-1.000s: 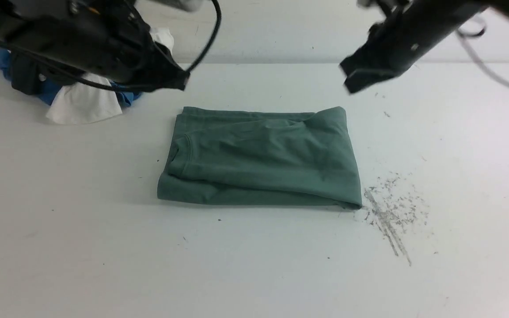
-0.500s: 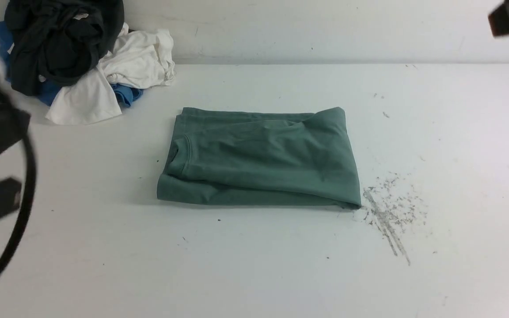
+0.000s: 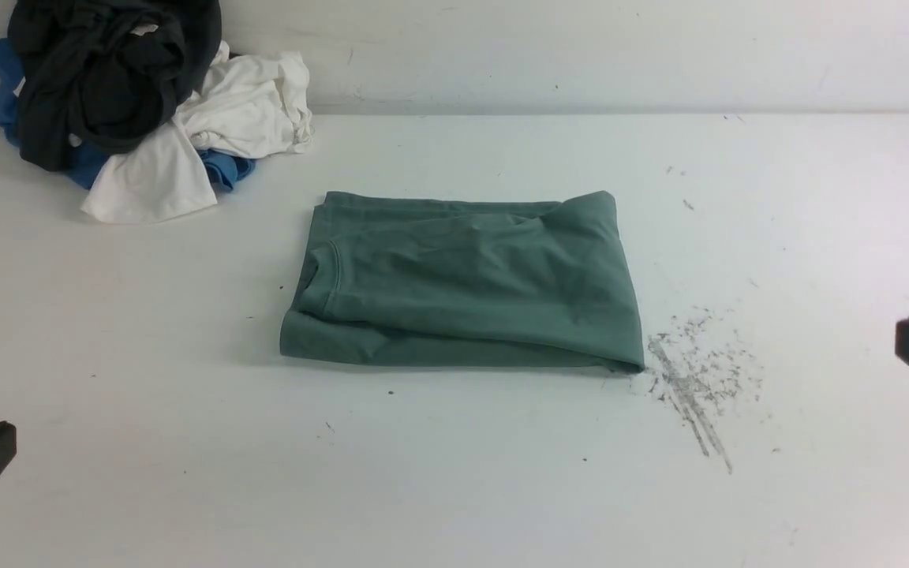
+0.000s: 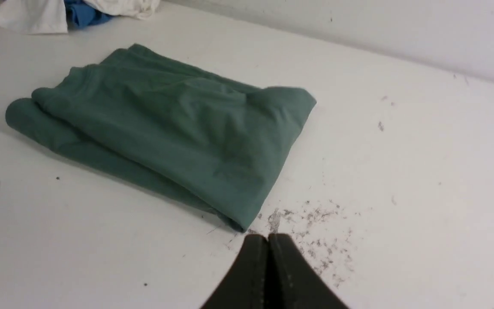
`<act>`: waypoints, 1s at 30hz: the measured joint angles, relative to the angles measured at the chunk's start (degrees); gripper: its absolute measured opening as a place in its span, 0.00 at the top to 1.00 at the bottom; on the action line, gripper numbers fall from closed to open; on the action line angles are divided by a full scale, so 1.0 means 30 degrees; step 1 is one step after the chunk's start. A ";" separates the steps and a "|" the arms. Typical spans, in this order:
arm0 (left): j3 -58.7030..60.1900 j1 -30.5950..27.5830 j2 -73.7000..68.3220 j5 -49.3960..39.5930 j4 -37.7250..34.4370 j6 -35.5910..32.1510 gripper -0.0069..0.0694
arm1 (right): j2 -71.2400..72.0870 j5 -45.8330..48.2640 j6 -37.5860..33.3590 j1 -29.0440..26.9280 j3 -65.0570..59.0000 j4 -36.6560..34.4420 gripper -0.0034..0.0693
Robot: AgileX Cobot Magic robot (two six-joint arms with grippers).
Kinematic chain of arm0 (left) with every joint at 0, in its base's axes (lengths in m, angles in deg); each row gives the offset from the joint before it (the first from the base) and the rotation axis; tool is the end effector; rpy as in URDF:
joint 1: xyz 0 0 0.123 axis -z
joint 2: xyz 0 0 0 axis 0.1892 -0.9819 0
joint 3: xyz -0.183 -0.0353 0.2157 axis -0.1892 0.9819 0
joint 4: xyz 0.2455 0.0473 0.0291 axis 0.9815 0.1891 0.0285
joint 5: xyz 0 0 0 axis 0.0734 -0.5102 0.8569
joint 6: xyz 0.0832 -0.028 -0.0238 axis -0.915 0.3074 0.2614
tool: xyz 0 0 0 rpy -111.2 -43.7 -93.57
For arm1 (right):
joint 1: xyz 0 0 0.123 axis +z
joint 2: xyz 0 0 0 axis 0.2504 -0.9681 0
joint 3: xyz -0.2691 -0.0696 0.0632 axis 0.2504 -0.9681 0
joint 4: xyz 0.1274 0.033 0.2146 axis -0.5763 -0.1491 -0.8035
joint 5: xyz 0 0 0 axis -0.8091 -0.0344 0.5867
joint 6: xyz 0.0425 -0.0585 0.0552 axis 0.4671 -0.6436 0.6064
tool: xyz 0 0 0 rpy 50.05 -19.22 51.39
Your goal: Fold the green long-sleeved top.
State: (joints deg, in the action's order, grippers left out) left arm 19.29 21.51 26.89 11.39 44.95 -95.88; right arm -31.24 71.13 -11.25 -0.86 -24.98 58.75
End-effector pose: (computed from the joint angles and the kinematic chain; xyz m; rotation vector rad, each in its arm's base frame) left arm 0.0659 -0.0209 0.2735 0.3803 1.7466 -0.0934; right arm 0.1224 0.0429 0.2947 -0.4829 1.9271 0.1892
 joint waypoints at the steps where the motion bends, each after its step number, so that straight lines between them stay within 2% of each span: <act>1: 0.0000 0.0000 0.0019 -0.0022 0.0000 0.0000 0.92 | 0.0435 -0.0433 -0.0369 0.0000 -0.0324 -0.0186 0.97; 5: 0.0000 0.0000 0.0042 -0.0245 0.0000 -0.0034 0.92 | 0.2266 -0.2235 -0.1910 0.0000 -0.0876 -0.1208 0.97; 9: 0.0000 0.0000 0.0042 -0.0470 0.0000 -0.0040 0.92 | 0.4745 -0.3496 -0.2204 0.0000 -0.0876 -0.2338 0.97; 14: 0.0000 0.0000 0.0042 -0.0492 0.0000 -0.0040 0.92 | 0.7927 -0.3426 -0.2244 0.0000 -0.0876 -0.3202 0.97; 18: 0.0000 0.0000 0.0042 -0.0509 0.0000 -0.0040 0.92 | 1.0168 -0.1382 -0.2050 0.0000 -0.0876 -0.3578 0.97; 20: 0.0000 0.0000 0.0042 -0.0509 0.0000 -0.0040 0.92 | 1.1137 0.0614 -0.1968 0.0000 -0.0876 -0.3676 0.97; 25: 0.0000 0.0000 0.0042 -0.0509 0.0000 -0.0040 0.92 | 1.1526 0.3257 -0.1823 0.0000 -0.0876 -0.4152 0.97; 30: 0.0000 0.0000 0.0042 -0.0509 0.0000 -0.0040 0.92 | 1.1526 0.4498 -0.1809 0.0000 -0.0876 -0.4264 0.97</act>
State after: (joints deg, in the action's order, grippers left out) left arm 19.29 21.51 27.02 9.86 44.95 -96.00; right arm 3.34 84.63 -16.68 -0.86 -27.61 45.95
